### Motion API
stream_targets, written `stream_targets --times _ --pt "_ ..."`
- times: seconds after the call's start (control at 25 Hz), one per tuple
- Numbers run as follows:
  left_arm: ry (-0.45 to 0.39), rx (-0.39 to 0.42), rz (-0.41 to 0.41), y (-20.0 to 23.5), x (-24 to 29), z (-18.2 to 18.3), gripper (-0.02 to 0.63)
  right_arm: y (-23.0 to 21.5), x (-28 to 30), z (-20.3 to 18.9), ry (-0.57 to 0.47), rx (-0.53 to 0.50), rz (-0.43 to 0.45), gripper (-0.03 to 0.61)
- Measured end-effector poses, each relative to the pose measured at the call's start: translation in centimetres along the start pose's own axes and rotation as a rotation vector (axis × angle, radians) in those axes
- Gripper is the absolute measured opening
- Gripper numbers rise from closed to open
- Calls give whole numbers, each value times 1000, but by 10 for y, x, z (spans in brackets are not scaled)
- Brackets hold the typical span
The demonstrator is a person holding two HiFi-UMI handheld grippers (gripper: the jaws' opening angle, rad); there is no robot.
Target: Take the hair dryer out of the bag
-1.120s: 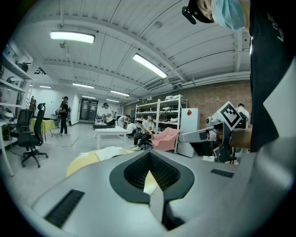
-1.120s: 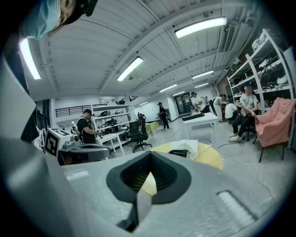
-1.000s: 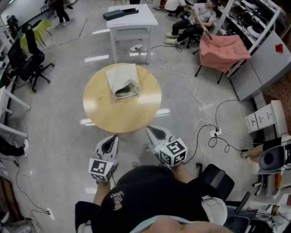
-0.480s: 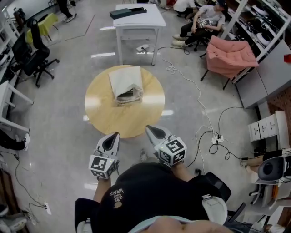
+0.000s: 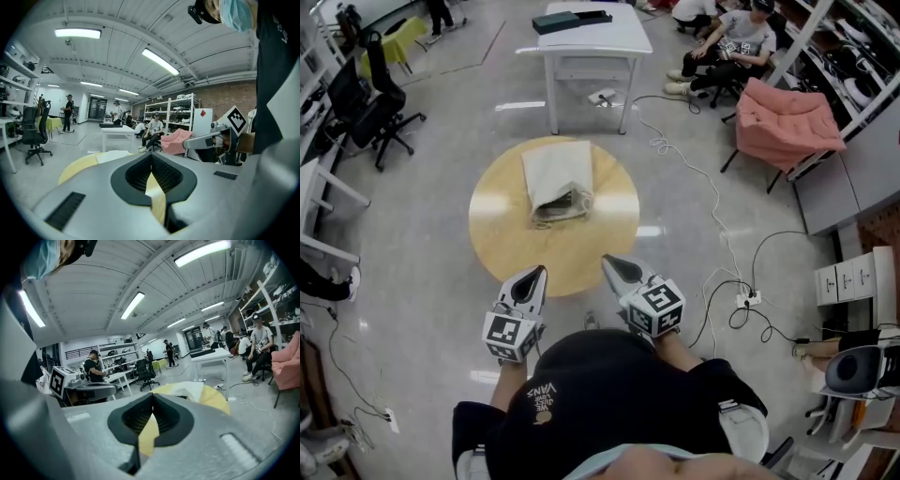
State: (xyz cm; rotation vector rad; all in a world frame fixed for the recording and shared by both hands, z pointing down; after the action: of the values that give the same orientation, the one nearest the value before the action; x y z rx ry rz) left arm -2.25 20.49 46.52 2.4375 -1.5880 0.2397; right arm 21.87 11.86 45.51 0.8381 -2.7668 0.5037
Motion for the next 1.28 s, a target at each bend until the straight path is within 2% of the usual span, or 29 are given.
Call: stream_targets --times 0.28,0.52,0.96,1.28 --pt "-1 -16 50 -2 24 2 11 -27 12 6 24 -18 53 -2" --pt "19 -37 48 14 34 0 11 -35 25 8 35 2 41 -2" --pt "20 -26 -27 66 52 22 11 -27 62 19 16 39 -38 -2" --pt "46 36 -142 110 64 32 11 -12 91 33 -20 69 -115 -2"
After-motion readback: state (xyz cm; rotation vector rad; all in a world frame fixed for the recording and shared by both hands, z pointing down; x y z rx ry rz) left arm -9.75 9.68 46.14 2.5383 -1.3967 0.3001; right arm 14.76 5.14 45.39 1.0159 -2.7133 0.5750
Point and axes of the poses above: the fingertips, and each gripper's own axes: x forward along the fingers, y to its left, z out of its top, the point moved 10 cm from there along -x, backward along the fingers
